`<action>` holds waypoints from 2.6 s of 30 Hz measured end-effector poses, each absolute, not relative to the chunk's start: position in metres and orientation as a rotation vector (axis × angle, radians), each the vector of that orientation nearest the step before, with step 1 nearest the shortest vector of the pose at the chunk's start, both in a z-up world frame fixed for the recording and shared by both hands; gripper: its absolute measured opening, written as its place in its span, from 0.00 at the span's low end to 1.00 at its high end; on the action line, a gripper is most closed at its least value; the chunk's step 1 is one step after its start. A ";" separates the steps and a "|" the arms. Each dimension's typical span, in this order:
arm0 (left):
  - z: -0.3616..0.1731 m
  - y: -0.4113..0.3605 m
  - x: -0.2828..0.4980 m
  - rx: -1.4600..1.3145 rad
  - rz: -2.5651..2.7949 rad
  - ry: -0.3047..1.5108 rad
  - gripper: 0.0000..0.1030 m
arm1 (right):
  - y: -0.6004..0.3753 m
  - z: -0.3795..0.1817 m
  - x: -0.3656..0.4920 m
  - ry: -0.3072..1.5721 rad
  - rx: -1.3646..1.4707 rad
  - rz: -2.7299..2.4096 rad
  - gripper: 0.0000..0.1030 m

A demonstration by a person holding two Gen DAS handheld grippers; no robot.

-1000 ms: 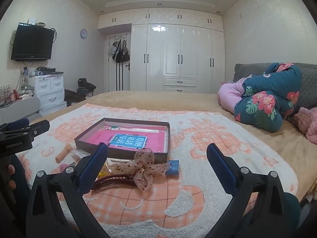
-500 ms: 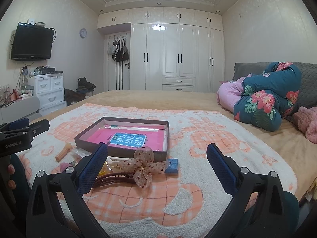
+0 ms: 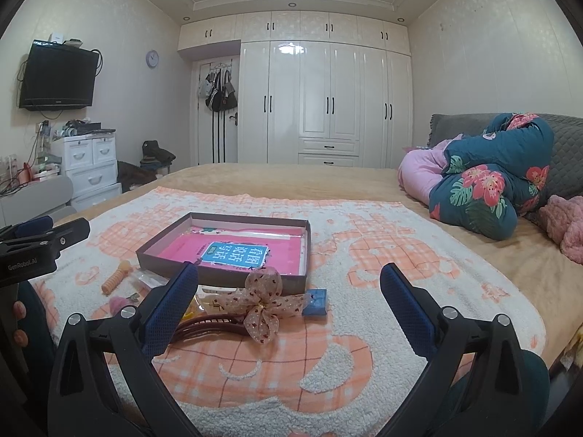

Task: Organize jewelry
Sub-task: 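Move both tools toward the jewelry items beside the tray box, then grasp the pink pom-pom keychain with the left tool while the right tool grasps the sheer bow clip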

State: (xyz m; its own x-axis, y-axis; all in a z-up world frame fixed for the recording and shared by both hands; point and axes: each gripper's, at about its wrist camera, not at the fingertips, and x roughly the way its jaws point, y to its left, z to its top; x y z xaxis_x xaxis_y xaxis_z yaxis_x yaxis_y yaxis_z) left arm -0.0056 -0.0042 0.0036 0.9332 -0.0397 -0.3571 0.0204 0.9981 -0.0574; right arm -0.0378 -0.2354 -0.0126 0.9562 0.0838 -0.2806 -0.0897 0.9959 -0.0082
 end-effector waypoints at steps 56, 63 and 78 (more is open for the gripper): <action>-0.045 0.034 0.039 -0.095 0.076 0.580 0.90 | -0.185 -0.055 0.022 0.481 -0.088 0.236 0.94; -0.062 0.023 0.049 -0.104 -0.045 0.654 0.90 | -0.205 -0.072 0.049 0.576 -0.034 0.181 0.94; -0.080 -0.004 0.058 0.011 -0.105 0.733 0.90 | -0.227 -0.088 0.076 0.683 0.037 0.189 0.88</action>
